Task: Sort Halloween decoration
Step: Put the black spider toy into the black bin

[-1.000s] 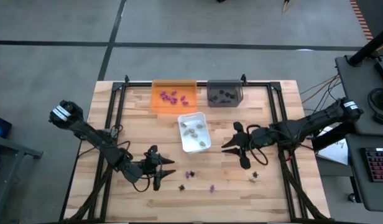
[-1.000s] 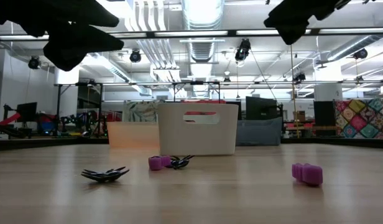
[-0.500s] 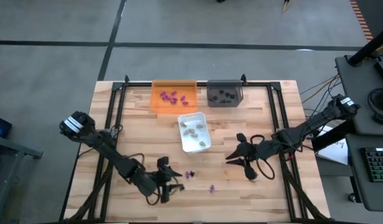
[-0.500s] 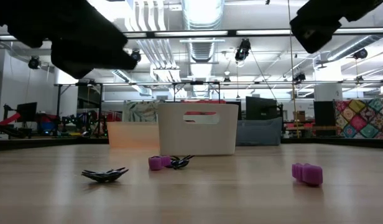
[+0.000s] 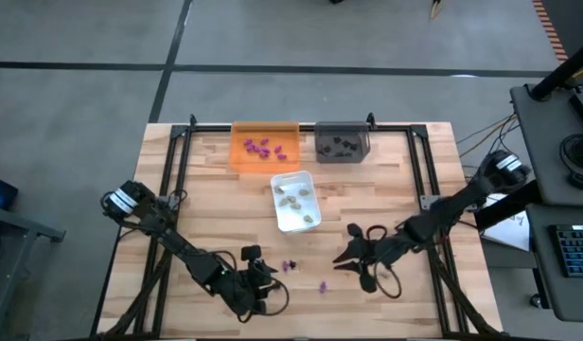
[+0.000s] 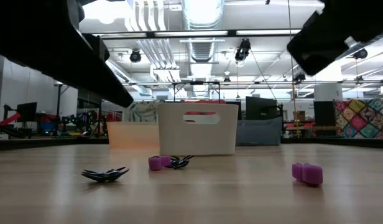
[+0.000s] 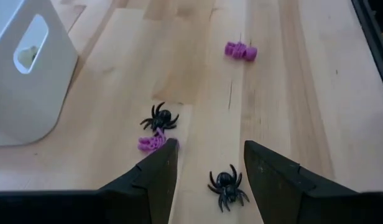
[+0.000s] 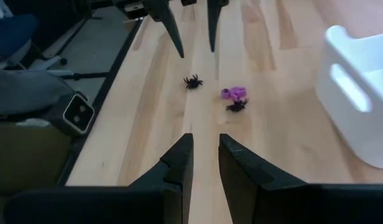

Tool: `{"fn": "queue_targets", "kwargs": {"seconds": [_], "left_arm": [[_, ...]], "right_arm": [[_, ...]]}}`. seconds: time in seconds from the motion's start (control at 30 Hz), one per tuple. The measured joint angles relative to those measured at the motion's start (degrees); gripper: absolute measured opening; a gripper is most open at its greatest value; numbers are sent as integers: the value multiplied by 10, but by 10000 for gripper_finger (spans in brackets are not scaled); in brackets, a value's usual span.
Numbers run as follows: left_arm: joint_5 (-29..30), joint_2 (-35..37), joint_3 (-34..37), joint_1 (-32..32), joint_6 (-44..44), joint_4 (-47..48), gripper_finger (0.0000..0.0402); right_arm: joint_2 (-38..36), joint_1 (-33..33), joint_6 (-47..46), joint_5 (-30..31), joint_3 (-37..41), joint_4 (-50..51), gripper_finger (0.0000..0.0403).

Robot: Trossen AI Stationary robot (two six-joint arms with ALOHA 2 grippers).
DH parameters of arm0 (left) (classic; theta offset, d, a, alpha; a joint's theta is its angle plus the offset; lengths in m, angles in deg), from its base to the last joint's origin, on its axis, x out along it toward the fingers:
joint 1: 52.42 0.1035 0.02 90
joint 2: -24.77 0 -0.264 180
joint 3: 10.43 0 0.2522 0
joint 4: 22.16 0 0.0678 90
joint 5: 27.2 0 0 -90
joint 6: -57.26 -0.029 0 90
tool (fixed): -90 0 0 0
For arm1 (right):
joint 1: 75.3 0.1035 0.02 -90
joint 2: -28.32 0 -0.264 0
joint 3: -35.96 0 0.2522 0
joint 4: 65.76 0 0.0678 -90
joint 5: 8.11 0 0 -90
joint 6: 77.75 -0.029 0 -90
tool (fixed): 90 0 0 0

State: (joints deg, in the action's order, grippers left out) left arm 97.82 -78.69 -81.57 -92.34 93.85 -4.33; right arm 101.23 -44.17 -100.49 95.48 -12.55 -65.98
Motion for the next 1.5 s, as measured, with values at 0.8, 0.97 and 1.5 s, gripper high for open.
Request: {"fn": "queue_targets", "kwargs": {"seconds": [0.8, 0.97, 1.5], "left_arm": [[-41, -48, 4, -10, 83, -6, 168], [-29, -59, 4, -10, 96, -15, 168], [-15, -105, 2, -11, 113, -58, 168]], "right_arm": [[249, 0, 57, 15, -89, -151, 102], [252, 0, 63, 16, -89, -150, 109], [252, 0, 69, 31, -89, -138, 112]]}}
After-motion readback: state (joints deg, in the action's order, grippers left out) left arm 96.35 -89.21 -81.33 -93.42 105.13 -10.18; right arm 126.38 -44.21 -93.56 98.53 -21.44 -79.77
